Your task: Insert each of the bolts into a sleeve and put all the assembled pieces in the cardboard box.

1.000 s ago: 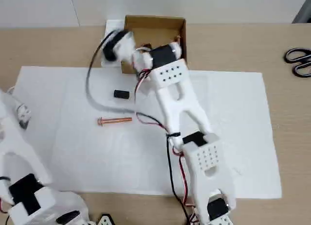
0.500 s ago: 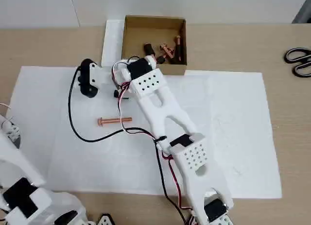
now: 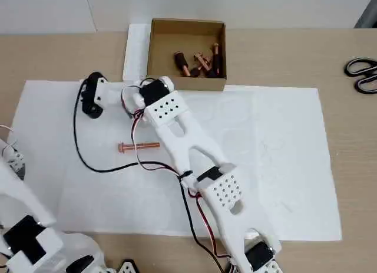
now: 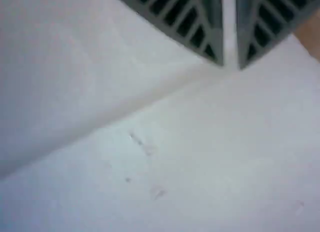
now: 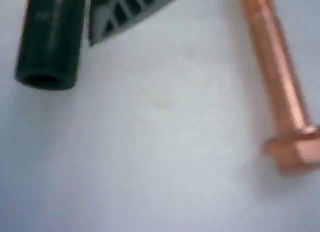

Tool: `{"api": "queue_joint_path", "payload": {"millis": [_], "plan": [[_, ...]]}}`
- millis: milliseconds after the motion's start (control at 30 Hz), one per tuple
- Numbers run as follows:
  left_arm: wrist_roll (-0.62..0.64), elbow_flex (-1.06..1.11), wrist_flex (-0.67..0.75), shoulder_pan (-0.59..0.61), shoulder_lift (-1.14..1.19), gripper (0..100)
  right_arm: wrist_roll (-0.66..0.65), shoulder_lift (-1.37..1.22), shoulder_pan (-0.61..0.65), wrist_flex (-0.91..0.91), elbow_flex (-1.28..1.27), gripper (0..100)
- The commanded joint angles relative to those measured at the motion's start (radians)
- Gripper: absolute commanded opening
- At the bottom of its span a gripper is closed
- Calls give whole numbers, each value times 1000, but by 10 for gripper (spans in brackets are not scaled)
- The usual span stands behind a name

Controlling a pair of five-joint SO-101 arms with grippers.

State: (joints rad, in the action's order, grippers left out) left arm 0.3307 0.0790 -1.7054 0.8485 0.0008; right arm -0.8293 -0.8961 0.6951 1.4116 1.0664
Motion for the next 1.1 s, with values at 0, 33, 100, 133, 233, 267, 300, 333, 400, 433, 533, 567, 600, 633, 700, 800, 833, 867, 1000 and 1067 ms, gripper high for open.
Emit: {"api": "queue_joint_path", "payload": {"millis": [0, 33, 100, 133, 233, 267, 300, 333, 400, 433, 533, 567, 600, 633, 700, 800, 833, 867, 1000, 1067], "plan": [[0, -41, 9, -12, -15, 6, 6, -1, 8, 65, 68, 266], [0, -41, 9, -14, -15, 6, 6, -10, 5, 70, 69, 266], [0, -41, 9, -23, -12, 6, -2, -35, -5, 73, 74, 266], [0, -41, 9, -29, -11, 6, -9, -47, -5, 74, 74, 266], [0, -41, 5, -41, -11, 6, -14, -77, -8, 68, 77, 266], [0, -41, 5, -44, -14, 6, -14, -84, -8, 59, 77, 266], [0, -41, 5, -46, -14, 6, -15, -91, -8, 50, 77, 266], [0, -41, 5, -46, -14, 6, -18, -94, -12, 44, 74, 266], [0, -39, 2, -46, -14, 6, -38, -113, -21, 21, 74, 266], [0, -33, -3, -46, -15, 6, -43, -120, -25, 2, 75, 266], [0, -15, -11, -46, -15, 6, -51, -151, -38, -36, 75, 266], [0, -12, -11, -46, -15, 6, -51, -160, -41, -41, 75, 266], [0, -10, -11, -46, -15, 6, -51, -171, -41, -45, 75, 266], [0, -10, -11, -46, -15, 6, -51, -183, -44, -47, 75, 266], [0, -10, -11, -46, -15, 6, -63, -208, -51, -59, 75, 262], [0, -10, -11, -48, -15, 6, -66, -231, -53, -82, 75, 191], [0, -10, -11, -52, -15, 6, -63, -232, -53, -84, 75, 151], [2, -10, -11, -63, -15, 6, -58, -234, -53, -84, 75, 109], [55, -10, -32, -124, -17, 6, -63, -237, -53, -77, 75, 8], [64, -10, -32, -147, -17, 6, -63, -237, -53, -76, 75, 8]]}}
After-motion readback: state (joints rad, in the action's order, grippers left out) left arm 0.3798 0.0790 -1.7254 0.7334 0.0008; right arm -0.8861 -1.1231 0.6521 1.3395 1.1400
